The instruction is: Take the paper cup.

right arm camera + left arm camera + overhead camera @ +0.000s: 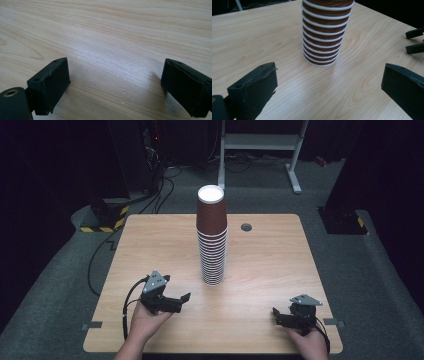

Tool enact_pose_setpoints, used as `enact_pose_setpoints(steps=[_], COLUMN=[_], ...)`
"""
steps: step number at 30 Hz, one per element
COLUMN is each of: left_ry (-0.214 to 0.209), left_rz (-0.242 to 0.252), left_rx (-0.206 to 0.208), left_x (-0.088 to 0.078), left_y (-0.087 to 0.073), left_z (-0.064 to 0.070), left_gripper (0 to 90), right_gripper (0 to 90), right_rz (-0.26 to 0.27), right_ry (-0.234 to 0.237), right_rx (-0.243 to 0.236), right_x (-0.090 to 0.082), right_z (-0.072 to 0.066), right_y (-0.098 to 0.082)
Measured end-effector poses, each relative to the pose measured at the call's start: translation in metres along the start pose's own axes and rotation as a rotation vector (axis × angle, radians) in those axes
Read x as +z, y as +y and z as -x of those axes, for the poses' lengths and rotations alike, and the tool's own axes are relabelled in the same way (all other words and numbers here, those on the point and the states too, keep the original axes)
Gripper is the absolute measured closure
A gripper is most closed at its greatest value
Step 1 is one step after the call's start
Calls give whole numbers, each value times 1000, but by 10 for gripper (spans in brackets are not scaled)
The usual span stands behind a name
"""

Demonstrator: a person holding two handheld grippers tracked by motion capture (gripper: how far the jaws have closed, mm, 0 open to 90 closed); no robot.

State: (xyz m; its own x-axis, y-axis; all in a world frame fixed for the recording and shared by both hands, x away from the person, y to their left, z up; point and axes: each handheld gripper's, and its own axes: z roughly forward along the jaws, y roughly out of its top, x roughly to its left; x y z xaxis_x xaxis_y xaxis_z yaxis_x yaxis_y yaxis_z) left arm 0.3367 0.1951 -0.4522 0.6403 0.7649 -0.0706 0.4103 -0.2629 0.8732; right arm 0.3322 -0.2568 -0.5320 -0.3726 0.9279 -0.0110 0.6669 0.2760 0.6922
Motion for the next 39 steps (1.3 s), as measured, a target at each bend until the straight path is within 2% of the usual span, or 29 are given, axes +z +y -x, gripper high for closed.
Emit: enact_pose_setpoints(steps=[2, 8, 11, 14, 23, 28, 32, 39], left_ry=[-3, -19, -20, -8, 14, -3, -9, -13], left_rz=[20, 75, 92, 143, 196, 235, 267, 304], left_rx=[14, -18, -8, 4, 23, 11, 33, 31], left_x=[-1, -2, -4, -10, -17, -17, -19, -18], left_y=[5, 18, 28, 43, 67, 82, 94, 112], left_z=[2, 3, 6, 10, 12, 9, 10, 11], left_gripper=[10, 24, 24, 24, 25, 25, 31, 32], right_gripper=[78, 78, 79, 78, 78, 78, 78, 78], right_rz=[-1, -2, -1, -1, -1, -1, -1, -1], right_ry=[2, 4, 4, 7, 9, 11, 11, 11], right_rx=[-3, -4, -4, -4, -10, -11, -12, -12], right_x=[0, 0, 0, 0, 0, 0, 0, 0], right_z=[0, 0, 0, 0, 1, 1, 1, 1], right_y=[0, 0, 0, 0, 0, 0, 0, 0])
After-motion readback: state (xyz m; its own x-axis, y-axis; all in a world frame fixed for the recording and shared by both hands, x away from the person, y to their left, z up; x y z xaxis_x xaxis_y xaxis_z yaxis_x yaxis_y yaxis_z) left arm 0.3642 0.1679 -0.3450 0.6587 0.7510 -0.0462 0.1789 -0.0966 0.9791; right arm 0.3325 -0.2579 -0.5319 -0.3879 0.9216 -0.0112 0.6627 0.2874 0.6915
